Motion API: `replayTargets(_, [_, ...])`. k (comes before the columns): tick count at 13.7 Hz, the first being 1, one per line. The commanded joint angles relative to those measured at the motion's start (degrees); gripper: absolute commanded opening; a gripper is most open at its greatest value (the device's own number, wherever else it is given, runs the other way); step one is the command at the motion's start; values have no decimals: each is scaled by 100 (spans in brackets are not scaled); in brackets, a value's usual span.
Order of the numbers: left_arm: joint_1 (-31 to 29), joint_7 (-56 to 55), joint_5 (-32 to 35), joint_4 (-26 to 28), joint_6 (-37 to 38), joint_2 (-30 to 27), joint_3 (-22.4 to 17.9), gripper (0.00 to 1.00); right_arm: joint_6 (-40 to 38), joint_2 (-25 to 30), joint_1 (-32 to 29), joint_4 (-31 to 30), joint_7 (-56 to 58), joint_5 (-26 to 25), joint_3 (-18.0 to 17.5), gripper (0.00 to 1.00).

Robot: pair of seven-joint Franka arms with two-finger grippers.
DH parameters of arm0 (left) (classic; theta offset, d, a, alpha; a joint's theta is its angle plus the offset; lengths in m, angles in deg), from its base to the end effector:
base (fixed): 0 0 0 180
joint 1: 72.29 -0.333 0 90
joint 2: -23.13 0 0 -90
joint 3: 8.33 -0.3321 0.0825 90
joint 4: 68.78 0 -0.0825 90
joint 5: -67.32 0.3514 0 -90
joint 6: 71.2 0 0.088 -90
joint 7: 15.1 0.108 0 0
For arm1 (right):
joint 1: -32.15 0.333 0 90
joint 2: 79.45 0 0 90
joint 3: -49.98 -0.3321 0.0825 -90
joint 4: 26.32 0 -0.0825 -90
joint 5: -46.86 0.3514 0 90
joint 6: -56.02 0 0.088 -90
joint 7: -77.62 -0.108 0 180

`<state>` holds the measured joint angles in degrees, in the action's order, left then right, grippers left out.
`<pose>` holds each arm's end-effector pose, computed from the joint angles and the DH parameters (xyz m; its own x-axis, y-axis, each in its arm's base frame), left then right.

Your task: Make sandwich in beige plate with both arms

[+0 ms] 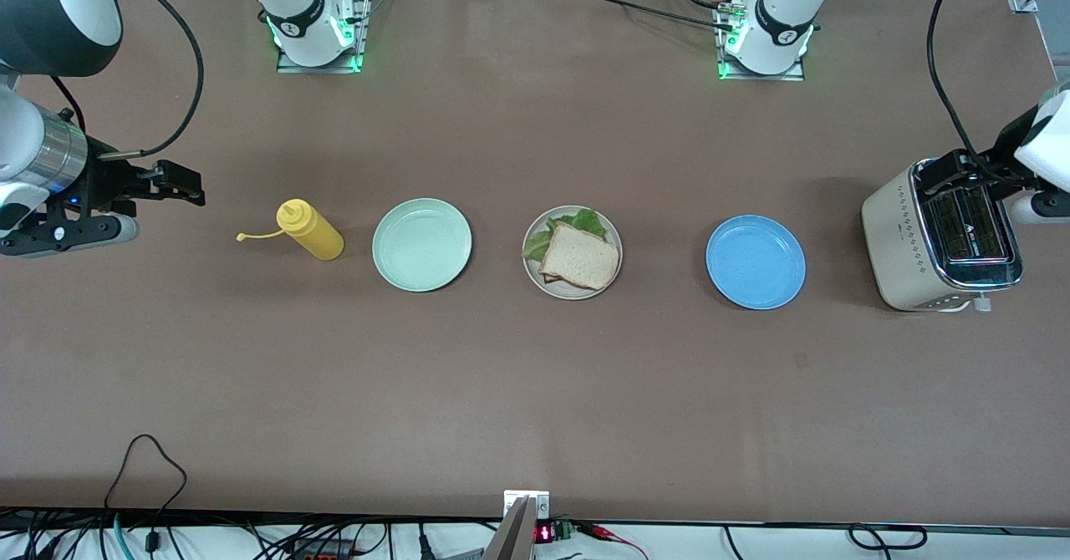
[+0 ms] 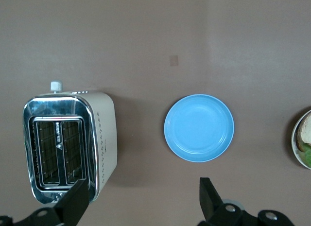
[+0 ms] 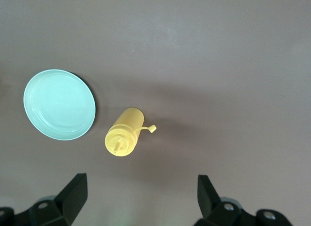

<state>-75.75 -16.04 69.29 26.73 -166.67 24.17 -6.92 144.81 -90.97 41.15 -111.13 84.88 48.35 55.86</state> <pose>0.5325 0.0226 0.5958 0.9986 0.0489 -0.0183 0.0482 -0.9983 -0.0340 0.5770 0.0403 0.5671 0.9753 0.1796 -0.1284 0.1783 -0.9837 -0.0218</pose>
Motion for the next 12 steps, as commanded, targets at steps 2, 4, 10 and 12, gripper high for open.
replayTargets(2, [-14, -47, -100, 337, 115, -438, 8, 100, -20, 89, 49, -45, -40, -44, -8, 100])
replayTargets(4, [-14, -21, -91, 311, 257, -438, 16, 100, -20, 89, 67, -45, -40, -44, -8, 100])
replayTargets(10, [-5, -47, -91, 302, 424, -482, 16, 100, -73, 97, 102, -45, -40, -52, -8, 100])
replayTargets(12, [-5, -47, -91, 302, 442, -482, 16, 100, -90, 97, 84, -45, -40, -52, -8, 100])
